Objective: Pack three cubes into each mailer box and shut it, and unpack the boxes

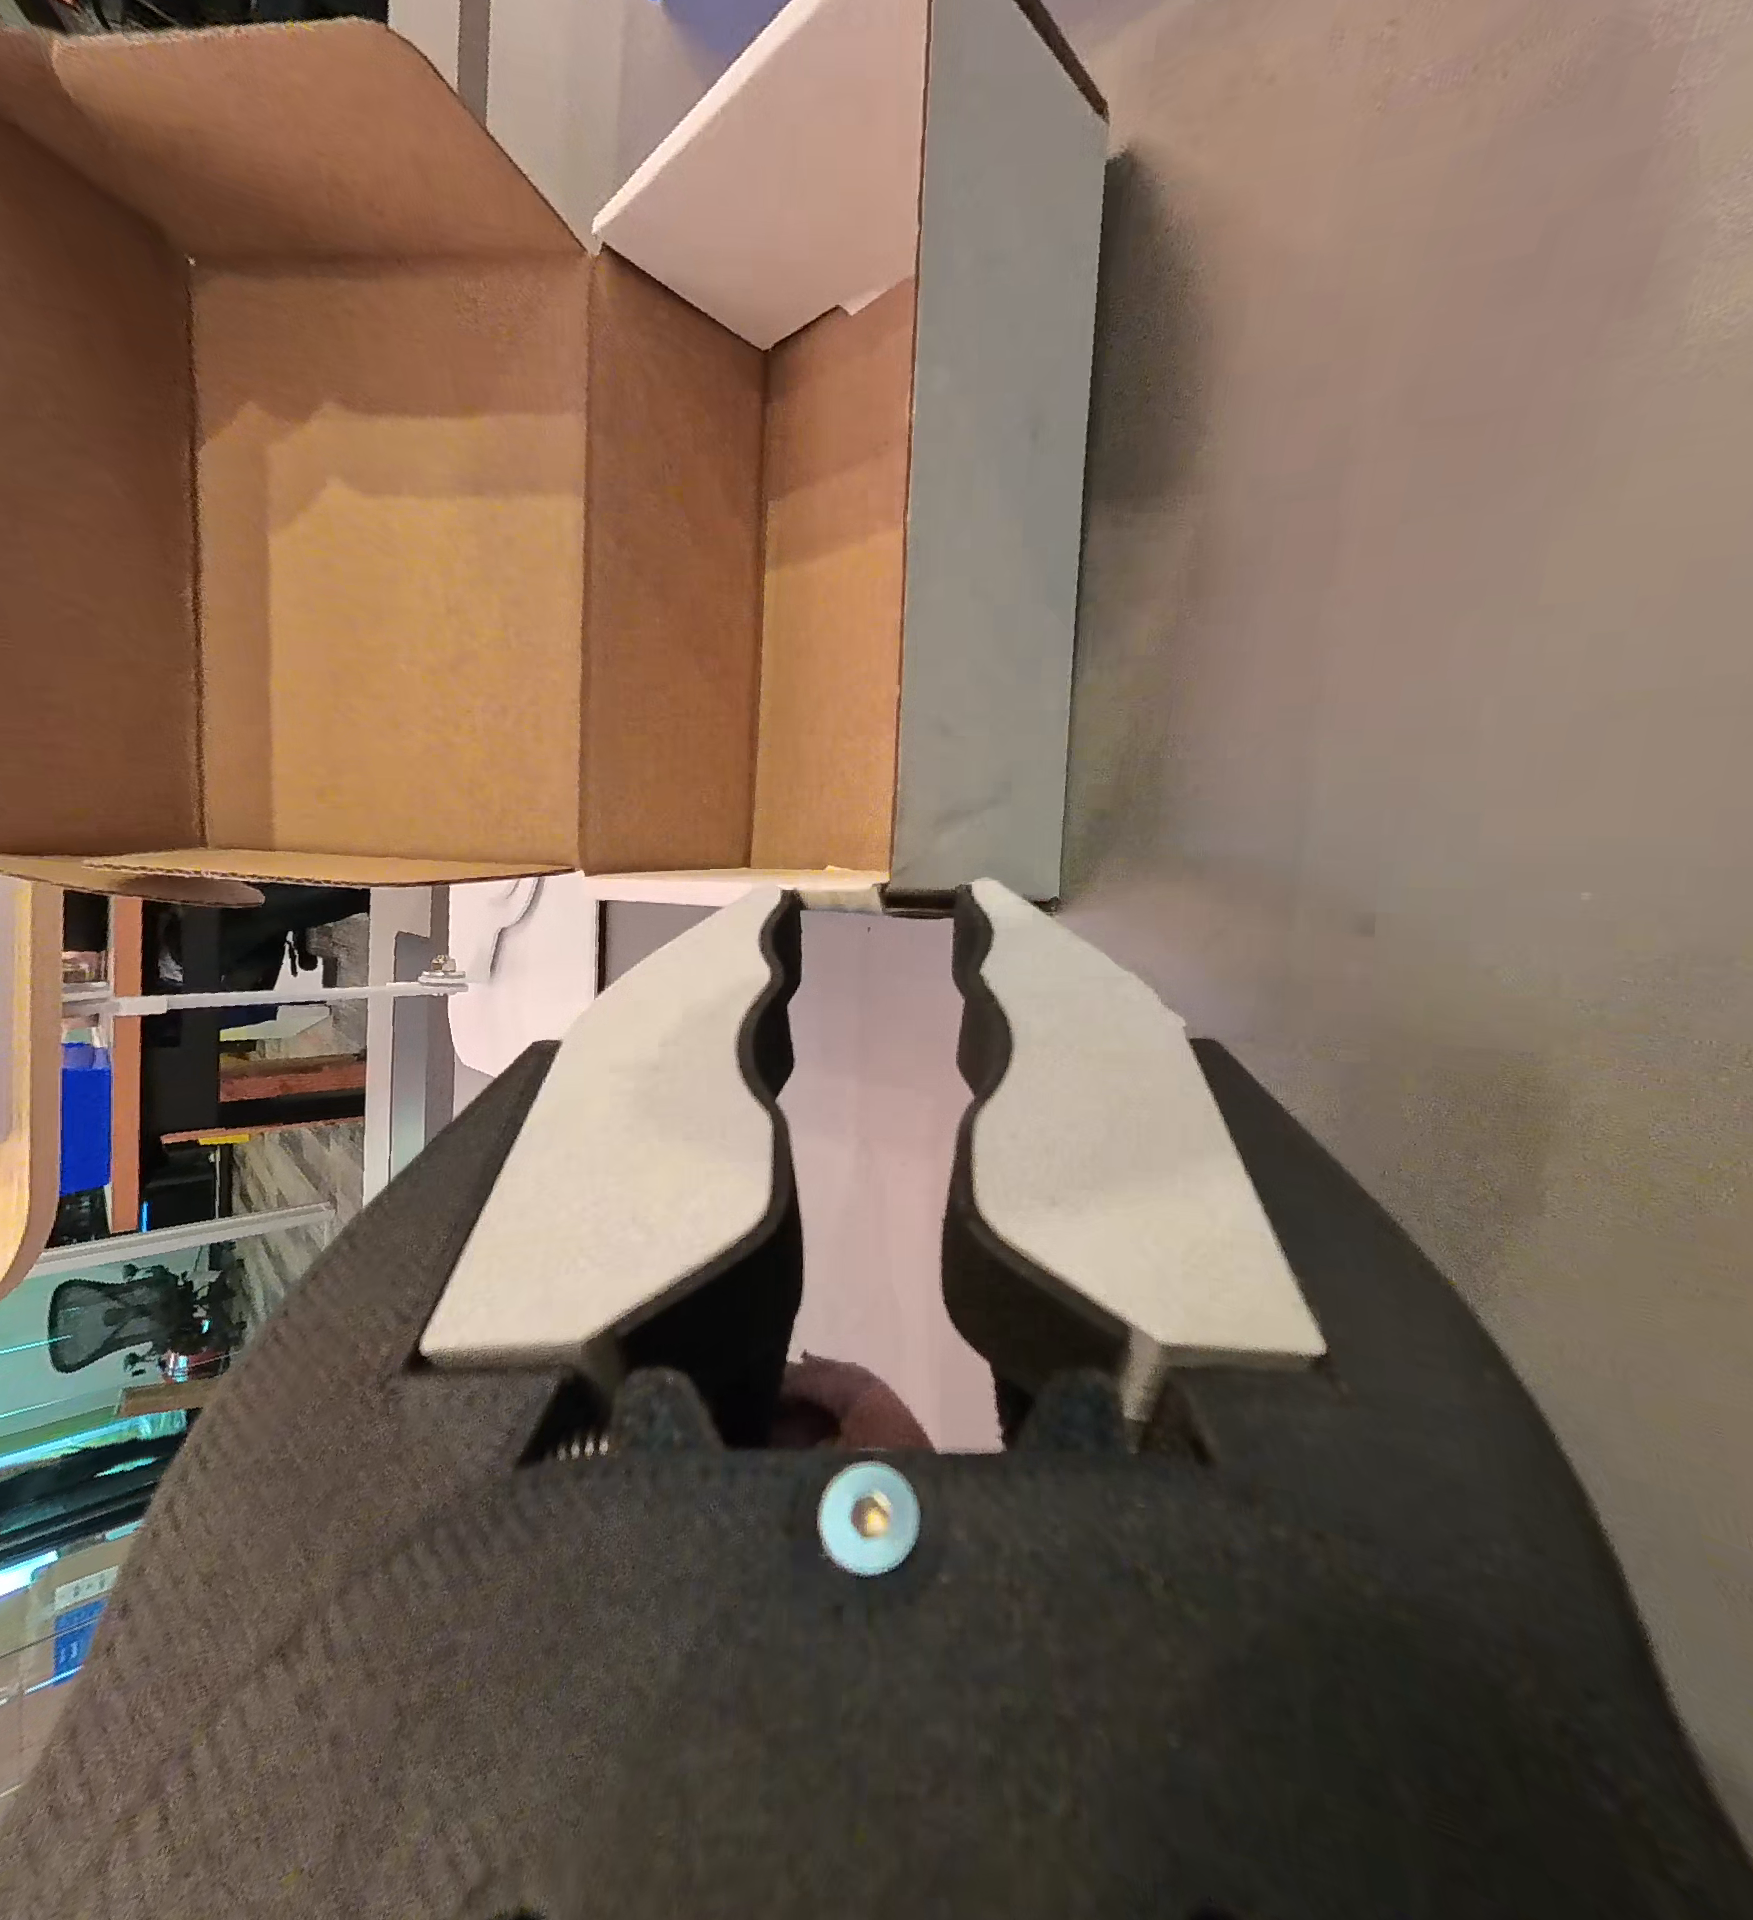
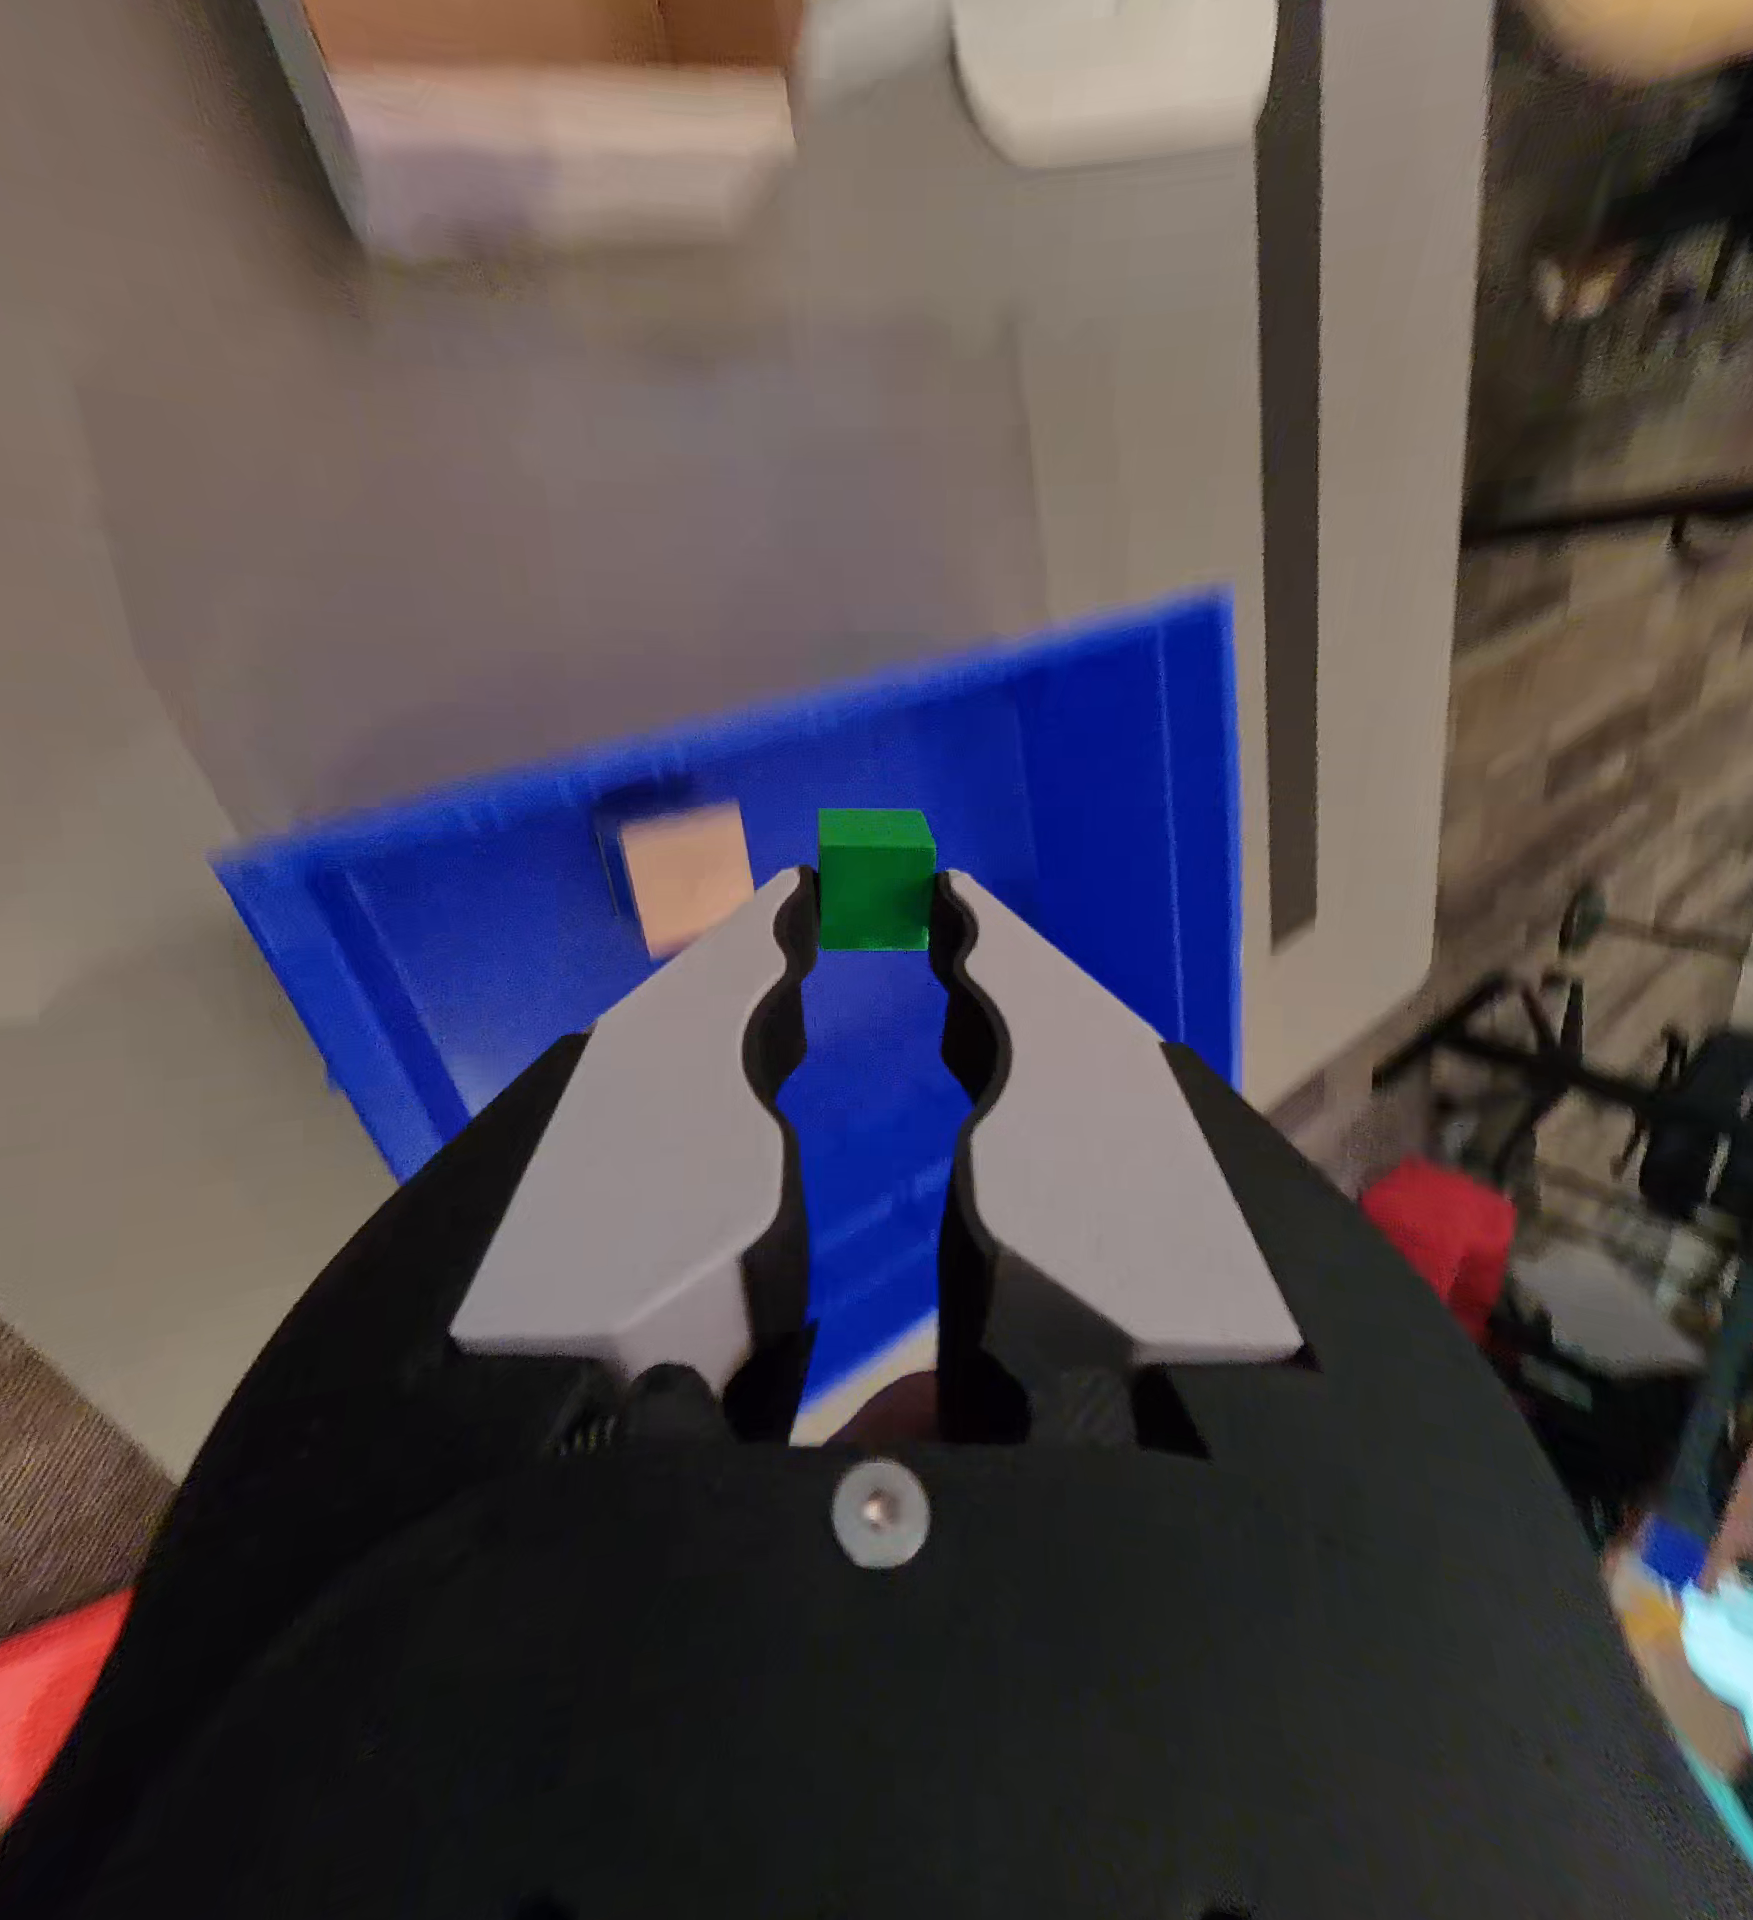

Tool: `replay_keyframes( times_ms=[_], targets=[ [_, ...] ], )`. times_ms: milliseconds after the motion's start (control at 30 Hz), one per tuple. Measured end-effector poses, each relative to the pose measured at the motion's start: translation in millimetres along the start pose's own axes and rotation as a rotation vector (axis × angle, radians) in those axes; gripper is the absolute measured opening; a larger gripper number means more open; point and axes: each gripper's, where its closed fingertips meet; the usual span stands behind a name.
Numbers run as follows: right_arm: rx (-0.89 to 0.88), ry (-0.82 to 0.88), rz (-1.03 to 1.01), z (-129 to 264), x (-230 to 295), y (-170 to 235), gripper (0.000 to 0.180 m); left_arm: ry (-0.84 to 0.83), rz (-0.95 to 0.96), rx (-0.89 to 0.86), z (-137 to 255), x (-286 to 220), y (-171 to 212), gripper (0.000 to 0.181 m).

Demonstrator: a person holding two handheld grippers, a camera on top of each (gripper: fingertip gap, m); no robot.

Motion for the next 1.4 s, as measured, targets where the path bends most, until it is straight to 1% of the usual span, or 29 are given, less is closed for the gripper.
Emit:
replay_keyframes(
  times_ms=[67, 100, 267, 400, 567, 700, 767, 800, 933, 1000, 1133, 1200, 1300, 1400],
  targets=[
    [0.132, 0.002, -0.024, 6.4, 4.0, 52.7, 0.02, 0.001, 0.0, 0.002, -0.1, 0.0, -0.2, 0.028],
    [0.169, -0.01, -0.038, 5.7, 8.9, 71.8, 0.019, 0.001, -0.001, 0.003, -0.2, 0.0, -0.2, 0.028],
    [0.302, -0.094, -0.072, -18.9, 37.1, 134.3, 0.019, 0.0, 0.002, 0.01, -0.1, -0.1, 0.0, 0.028],
    [0.342, -0.132, -0.073, -39.0, 48.1, 152.8, 0.02, -0.003, 0.006, 0.016, 0.1, -0.4, 0.3, 0.028],
    [0.427, -0.187, -0.029, -54.5, 56.8, 172.9, 0.02, -0.003, 0.008, 0.013, -0.2, -0.5, -0.1, 0.028],
    [0.437, -0.201, -0.027, -62.9, 59.5, 176.1, 0.022, -0.003, 0.005, 0.014, 0.1, -0.6, 0.5, 0.028],
    [0.441, -0.201, -0.029, -61.8, 58.8, 175.2, 0.028, -0.003, 0.004, 0.015, 0.3, -0.6, 0.6, 0.028],
    [0.441, -0.193, -0.03, -59.4, 56.7, 173.5, 0.029, -0.004, 0.002, 0.016, 0.4, -0.6, 0.6, 0.028],
    [0.428, -0.102, -0.029, -39.2, 38.2, 157.4, 0.03, -0.009, -0.013, 0.016, 0.0, -0.9, 0.2, 0.029],
    [0.368, -0.038, -0.031, -29.5, 26.9, 133.4, 0.03, 0.004, -0.011, 0.021, 0.3, -2.2, 0.5, 0.033],
    [0.119, 0.064, -0.069, -23.4, 13.4, 49.1, 0.033, 0.014, 0.002, 0.02, 4.0, -1.1, 2.2, 0.041],
    [-0.008, 0.049, -0.113, -25.7, 19.1, 2.9, 0.039, 0.022, 0.022, 0.014, 8.2, 0.4, 2.9, 0.048],
    [-0.189, 0.081, -0.19, -33.8, 16.8, -61.9, 0.042, 0.035, 0.108, -0.031, 17.9, 5.1, -2.3, 0.051],
    [-0.328, 0.074, -0.313, -49.7, 16.0, -109.1, 0.046, -0.009, 0.271, -0.112, 27.1, 23.2, -12.2, 0.05]
  ],
)
Point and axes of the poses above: each gripper's, where its closed fingertips meet, z back along the fingers, y out of its underside, x = y × z across the jaws, and after that the axes turned 13 degrees about -x, right-handed
